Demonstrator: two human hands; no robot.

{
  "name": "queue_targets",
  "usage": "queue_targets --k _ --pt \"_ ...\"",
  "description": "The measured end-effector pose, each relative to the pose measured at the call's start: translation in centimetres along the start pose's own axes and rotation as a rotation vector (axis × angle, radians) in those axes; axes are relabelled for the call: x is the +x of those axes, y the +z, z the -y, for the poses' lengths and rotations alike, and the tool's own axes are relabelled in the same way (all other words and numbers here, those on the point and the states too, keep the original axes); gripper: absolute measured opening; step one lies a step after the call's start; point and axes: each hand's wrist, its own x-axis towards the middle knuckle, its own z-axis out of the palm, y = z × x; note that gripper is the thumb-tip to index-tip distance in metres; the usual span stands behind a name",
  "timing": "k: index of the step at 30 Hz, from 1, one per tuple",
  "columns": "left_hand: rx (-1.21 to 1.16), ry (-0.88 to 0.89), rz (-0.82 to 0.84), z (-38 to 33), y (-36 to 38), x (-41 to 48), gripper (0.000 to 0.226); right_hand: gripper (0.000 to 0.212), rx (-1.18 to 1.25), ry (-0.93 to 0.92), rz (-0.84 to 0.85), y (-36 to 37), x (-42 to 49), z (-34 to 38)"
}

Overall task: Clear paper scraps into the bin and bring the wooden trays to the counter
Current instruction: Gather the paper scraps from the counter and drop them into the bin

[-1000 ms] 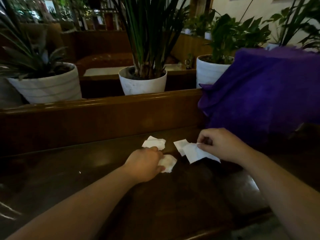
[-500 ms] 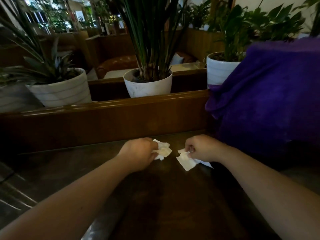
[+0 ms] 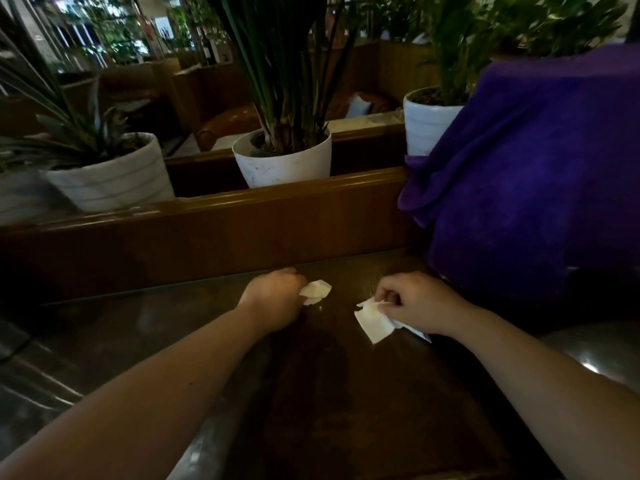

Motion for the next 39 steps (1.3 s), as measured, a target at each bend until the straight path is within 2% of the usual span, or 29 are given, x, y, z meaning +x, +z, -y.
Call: queue_targets --k 5,11,18,23,29,34,39 --pt "0.011 0.101 -0.054 -1.7 -1.0 -2.5 0.024 0.007 0.006 0.043 -0.082 0.1 -2.3 1.4" --pt "-0.091 0.256 -0.151 -4.1 -2.6 -6.9 0.031 0.012 0.1 0.156 -0.196 0.3 -8.4 4.0" --pt "-0.165 0.479 -0.15 -7.4 -2.0 -12.7 0.02 0.004 0.121 0.279 -0.343 3.6 -18.1 7.2" --pt "-0.237 0.643 -0.104 -11.6 0.8 -15.9 0.018 0.004 0.092 0.44 -0.426 6.8 -26.9 7.6" --pt "-0.314 0.799 0.001 -16.7 5.6 -20.2 0.021 0.007 0.089 0.643 -0.398 11.0 -36.4 6.5" --pt "-0.298 0.803 0.102 -20.3 10.0 -21.5 0.022 0.006 0.209 0.791 -0.399 14.7 -42.1 4.0" --pt "-0.294 0.76 0.227 -24.8 15.9 -21.8 0.023 0.004 0.358 0.904 -0.488 20.1 -46.9 -0.6"
